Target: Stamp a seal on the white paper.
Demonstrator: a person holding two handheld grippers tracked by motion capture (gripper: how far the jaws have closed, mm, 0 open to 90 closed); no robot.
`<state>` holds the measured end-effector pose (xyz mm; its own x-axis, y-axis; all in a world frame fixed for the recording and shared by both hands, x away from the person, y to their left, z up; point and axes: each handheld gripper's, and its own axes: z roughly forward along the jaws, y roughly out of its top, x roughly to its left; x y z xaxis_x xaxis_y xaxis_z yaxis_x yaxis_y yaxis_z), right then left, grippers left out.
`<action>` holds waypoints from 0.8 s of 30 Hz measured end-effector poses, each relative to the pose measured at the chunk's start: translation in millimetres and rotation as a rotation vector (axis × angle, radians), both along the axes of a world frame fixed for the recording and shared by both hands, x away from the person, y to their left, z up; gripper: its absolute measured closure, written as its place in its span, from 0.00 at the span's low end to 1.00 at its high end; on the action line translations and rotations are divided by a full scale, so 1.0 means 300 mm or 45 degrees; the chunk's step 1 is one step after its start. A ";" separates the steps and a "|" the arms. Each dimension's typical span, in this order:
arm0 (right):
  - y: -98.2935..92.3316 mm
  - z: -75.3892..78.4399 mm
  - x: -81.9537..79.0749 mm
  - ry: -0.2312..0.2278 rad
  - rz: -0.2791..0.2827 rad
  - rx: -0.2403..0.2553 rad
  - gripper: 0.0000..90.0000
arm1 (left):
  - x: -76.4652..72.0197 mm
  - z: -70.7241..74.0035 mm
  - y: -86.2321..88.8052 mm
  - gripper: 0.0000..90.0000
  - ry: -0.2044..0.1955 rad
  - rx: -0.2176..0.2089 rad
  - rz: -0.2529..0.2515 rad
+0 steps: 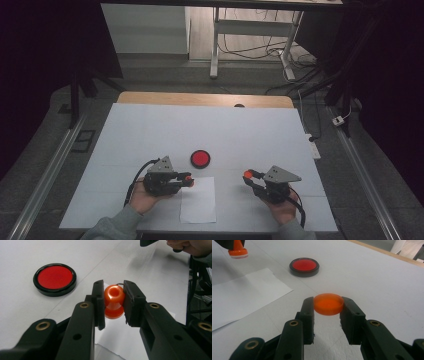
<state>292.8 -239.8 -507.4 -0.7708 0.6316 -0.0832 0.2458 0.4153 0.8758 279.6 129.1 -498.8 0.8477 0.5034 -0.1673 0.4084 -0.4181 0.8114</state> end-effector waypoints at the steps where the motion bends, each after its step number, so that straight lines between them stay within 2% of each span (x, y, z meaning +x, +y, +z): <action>1: 0.000 0.000 0.000 0.001 0.000 0.000 0.72 | -0.001 -0.002 -0.002 0.80 0.002 0.001 -0.004; 24: 0.000 -0.002 0.002 0.002 0.002 -0.004 0.72 | -0.010 -0.049 -0.057 0.80 0.030 0.054 -0.059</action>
<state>293.3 -239.7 -508.1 -0.7718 0.6304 -0.0838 0.2467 0.4183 0.8741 276.7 112.0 -513.6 0.8663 0.4708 -0.1669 0.4068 -0.4711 0.7827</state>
